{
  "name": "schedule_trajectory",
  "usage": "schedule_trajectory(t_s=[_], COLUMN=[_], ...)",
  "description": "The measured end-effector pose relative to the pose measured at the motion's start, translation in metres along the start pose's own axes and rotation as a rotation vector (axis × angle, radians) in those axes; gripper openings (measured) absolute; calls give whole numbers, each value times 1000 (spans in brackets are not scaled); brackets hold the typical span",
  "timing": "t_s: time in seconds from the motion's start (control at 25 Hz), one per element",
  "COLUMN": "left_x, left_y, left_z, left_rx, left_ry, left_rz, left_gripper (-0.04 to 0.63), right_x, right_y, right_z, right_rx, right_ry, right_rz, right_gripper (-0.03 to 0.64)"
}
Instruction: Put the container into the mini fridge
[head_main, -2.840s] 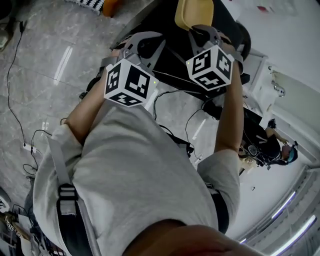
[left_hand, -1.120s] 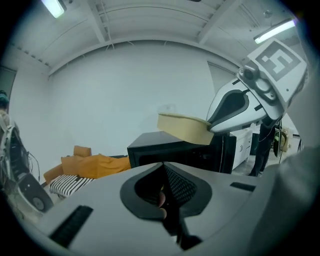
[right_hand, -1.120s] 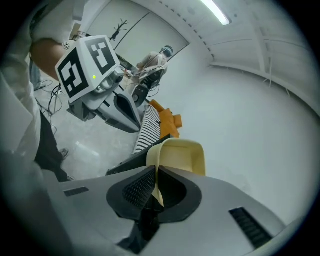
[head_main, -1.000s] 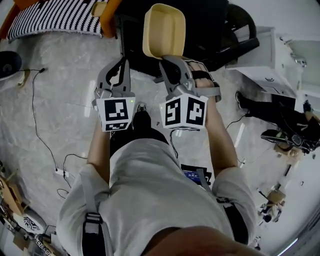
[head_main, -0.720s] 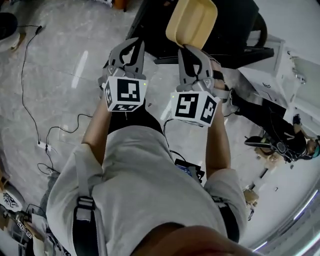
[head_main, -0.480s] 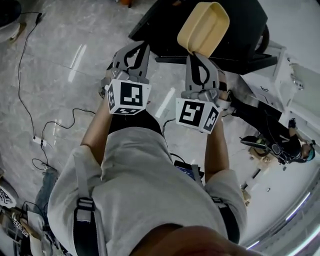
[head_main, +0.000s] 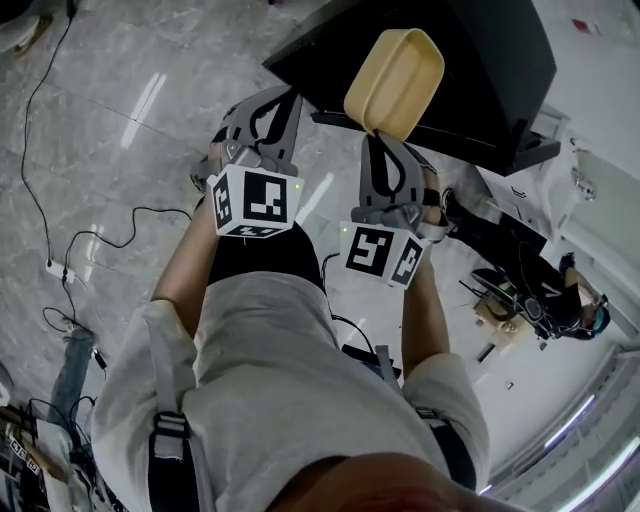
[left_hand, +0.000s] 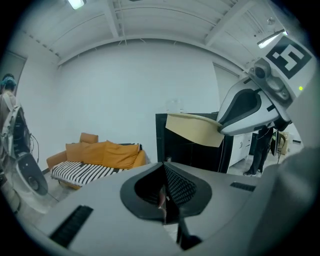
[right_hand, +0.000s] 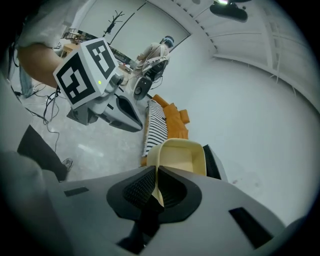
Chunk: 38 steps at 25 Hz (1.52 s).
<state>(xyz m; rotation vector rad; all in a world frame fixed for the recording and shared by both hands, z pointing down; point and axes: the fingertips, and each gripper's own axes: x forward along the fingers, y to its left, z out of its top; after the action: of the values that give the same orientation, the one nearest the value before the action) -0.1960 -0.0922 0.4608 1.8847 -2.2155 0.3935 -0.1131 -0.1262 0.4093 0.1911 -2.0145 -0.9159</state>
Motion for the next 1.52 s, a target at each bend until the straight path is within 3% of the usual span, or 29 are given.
schedule_trajectory(t_s=[0.16, 0.32, 0.96, 1.28, 1.52], left_x=[-1, 4, 51, 63, 77], left_y=[21, 41, 11, 12, 12], left_z=[-34, -51, -132, -162, -201], left_rx=[16, -87, -189, -201, -272], left_ry=[18, -3, 26, 29, 65], left_rz=[38, 83, 128, 199, 236], left_gripper=[12, 12, 12, 12, 12], right_x=[36, 64, 135, 184, 208], right_y=[28, 51, 109, 150, 159], right_z=[2, -8, -73, -76, -93], right_rx=[28, 66, 103, 142, 146], right_ry=[-4, 21, 74, 58, 69], right_rz=[12, 52, 168, 265, 272], right_gripper=[41, 41, 41, 41, 41])
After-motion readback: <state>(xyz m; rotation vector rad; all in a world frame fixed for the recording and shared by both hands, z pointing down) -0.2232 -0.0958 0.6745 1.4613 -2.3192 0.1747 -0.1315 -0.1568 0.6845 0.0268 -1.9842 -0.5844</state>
